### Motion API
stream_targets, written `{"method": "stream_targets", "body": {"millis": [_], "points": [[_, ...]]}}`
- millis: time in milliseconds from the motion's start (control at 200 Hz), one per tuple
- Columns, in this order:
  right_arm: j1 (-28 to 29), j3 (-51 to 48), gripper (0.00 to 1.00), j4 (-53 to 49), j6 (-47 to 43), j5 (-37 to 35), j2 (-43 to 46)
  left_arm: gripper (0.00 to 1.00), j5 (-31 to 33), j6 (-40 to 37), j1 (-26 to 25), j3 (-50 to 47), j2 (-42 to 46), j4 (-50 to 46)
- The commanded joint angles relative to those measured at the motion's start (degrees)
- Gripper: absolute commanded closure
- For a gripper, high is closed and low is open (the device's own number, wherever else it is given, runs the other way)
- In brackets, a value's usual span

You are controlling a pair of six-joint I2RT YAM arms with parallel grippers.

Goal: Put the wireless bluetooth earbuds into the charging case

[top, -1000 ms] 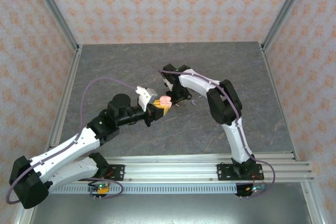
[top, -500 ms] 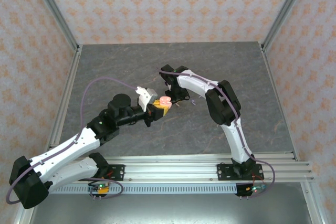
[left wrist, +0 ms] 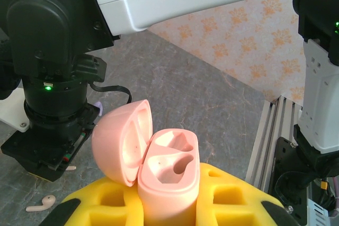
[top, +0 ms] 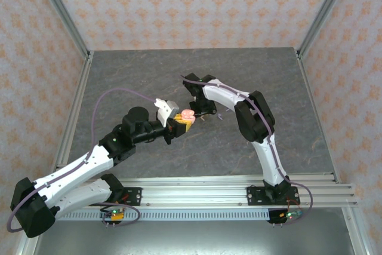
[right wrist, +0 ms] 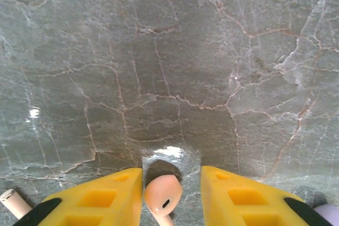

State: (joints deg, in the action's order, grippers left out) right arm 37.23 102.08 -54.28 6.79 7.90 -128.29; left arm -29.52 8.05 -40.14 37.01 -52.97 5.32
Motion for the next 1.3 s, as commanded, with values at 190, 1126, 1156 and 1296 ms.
{"method": "stream_targets", "body": {"millis": [190,1126,1156,1296], "points": [[-1.3,0.5,0.65,-2.5,-4.4,-0.9,-1.6,0.96,0.7,0.5,-0.2,0.7,1.1,-0.3],[-11.1,-14.8,0.82,13.1,5.5,17.7,9.1,0.96,5.2,7.1,0.4,-2.3,-6.4,9.5],[-11.7,-15.9,0.82,14.4,5.9,19.0,9.9,0.96,5.0,7.1,0.4,-2.9,-7.0,11.0],[-13.9,-20.5,0.82,20.2,8.6,24.9,13.5,0.96,4.2,7.1,0.4,-4.9,-9.3,17.1]]}}
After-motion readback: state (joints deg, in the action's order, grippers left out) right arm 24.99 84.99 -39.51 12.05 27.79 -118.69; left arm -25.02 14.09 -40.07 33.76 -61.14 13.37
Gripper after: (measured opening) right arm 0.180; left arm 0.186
